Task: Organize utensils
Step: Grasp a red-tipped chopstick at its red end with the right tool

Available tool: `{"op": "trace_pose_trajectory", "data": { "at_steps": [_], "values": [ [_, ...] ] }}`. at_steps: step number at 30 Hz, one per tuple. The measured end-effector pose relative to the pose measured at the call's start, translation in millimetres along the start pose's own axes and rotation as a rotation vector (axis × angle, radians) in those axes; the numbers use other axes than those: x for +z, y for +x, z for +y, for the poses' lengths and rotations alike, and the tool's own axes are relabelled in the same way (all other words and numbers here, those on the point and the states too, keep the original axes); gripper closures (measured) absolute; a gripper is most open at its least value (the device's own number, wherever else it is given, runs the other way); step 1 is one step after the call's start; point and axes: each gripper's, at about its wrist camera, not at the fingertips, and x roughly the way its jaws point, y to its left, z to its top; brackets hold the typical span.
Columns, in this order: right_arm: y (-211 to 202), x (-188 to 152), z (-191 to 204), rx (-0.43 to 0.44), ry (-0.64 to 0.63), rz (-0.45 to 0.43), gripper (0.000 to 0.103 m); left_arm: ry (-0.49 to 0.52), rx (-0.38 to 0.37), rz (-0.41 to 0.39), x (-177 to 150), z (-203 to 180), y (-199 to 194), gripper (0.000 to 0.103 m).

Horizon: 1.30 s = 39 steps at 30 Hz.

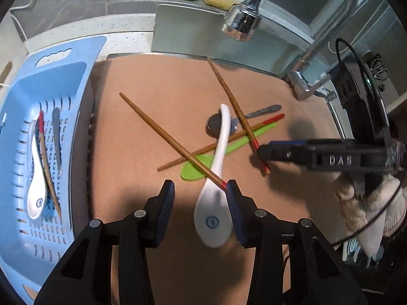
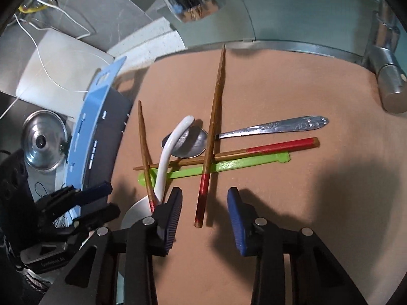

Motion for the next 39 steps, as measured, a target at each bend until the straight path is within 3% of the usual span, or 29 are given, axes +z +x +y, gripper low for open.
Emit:
{"op": "trace_pose_trajectory", "data": {
  "at_steps": [9,16,21,27,39],
  "values": [
    [10.9,3.2,6.4,-0.064,-0.029,0.034,0.087,-0.069,0.006,0.034,22.0,2.5,23.9,0.068],
    [7.9,-1.1,4.6,-0.085,-0.063,0.048,0.096,-0.061,0.065,0.062,28.2,-1.0,41.3,0.069],
    [-0.7,-8.9,-7.1,-0.092,-0.072,0.052,0.097,-0.039,0.103,0.071,26.5,-3.4,47.2,0.071],
    [-15.1,-27.0,-24.7,-0.117,-0.12,0.065,0.097,-0.04,0.118,0.07,26.3,-1.4,46.8,0.081],
    [-49.7,-81.4,-56.5,-0.2,-0.33,0.115,0.097,-0.052,0.114,0.059,25.0,1.0,46.3,0.086]
  ]
}}
